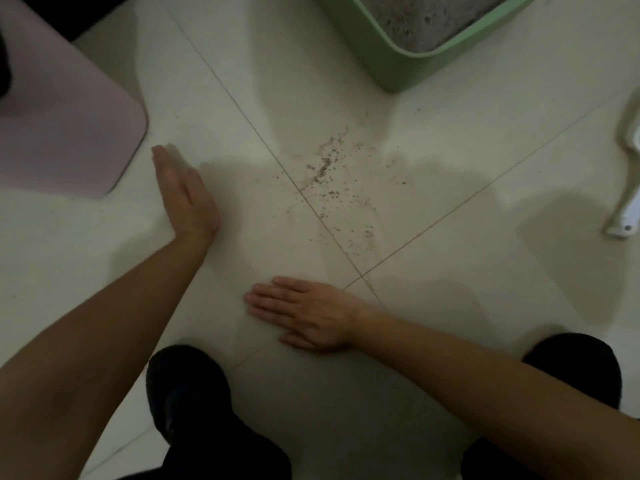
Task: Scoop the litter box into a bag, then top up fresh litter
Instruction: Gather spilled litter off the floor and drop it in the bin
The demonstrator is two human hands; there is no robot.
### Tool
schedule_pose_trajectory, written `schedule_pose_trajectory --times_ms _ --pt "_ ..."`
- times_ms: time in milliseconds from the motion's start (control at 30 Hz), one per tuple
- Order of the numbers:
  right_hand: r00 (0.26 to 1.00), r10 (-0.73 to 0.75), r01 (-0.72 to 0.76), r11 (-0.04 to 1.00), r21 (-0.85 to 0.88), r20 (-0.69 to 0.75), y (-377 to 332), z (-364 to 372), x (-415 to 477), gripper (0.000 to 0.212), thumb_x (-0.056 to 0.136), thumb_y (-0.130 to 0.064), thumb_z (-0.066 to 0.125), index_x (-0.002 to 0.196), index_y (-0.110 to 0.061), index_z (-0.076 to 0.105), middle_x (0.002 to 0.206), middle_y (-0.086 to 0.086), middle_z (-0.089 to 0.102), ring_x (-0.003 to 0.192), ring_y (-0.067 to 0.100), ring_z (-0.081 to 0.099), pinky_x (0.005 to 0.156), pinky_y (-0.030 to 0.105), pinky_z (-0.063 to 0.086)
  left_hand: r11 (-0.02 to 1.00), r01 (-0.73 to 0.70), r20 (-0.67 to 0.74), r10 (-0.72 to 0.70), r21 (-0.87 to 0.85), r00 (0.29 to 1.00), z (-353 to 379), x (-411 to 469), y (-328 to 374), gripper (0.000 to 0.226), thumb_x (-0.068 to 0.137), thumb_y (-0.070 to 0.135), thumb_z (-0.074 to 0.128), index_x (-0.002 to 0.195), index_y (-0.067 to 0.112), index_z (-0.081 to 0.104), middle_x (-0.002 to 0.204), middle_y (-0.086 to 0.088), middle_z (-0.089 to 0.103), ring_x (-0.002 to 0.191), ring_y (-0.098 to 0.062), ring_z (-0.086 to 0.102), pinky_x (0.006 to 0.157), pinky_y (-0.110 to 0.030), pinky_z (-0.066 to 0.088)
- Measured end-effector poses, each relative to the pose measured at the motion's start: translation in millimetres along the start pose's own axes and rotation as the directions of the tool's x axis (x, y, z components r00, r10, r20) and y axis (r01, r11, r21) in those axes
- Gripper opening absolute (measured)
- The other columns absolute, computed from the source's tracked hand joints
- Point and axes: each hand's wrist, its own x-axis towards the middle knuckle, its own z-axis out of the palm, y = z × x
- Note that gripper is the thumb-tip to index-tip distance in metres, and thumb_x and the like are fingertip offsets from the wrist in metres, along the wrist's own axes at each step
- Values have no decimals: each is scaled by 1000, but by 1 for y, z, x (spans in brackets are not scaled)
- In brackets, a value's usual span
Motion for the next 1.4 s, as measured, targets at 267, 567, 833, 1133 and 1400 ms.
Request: schedule_pose_trajectory --times_ms 267,567,833,1133,1400 --pt "922 383 -387 919 -74 -61 121 -56 -12 71 103 -53 13 158 -8 3 165 12 1 152 23 -3 124 40 3 956 48 0 -51 288 999 -19 -19 -29 68 93 33 19 150 -3 17 159 -17 16 148 -26 12 120 -36 -3" --pt "361 916 -885 395 245 -173 171 -78 -112 68 105 -47 18 157 -8 0 165 13 -3 152 24 -5 123 39 -1 904 -345 373 238 253 897 73 -74 66 70 93 35 19 153 1 6 161 -14 5 149 -20 -1 121 -35 -4" --pt "493 853 -840 518 162 -170 188 -83 -65 71 102 -54 16 158 -11 7 163 22 4 152 31 -3 124 42 -1 963 -216 400 263 -160 878 81 -67 106 63 94 28 27 152 5 15 161 -9 14 148 -14 11 121 -30 10" --pt "738 666 -658 746 105 -110 164 -74 -46 69 102 -48 12 157 -6 6 165 15 3 152 26 -2 124 40 0 960 -248 270 207 128 940 48 -25 57 62 90 12 33 151 3 21 158 -12 22 147 -20 18 117 -17 7" --pt "826 517 -483 855 190 -224 137 -68 -33 57 105 -34 34 153 -4 28 161 15 25 149 27 22 123 37 16 869 -456 264 403 190 877 53 -4 64 38 86 9 50 121 -1 62 107 -20 62 102 -34 54 91 -27 36"
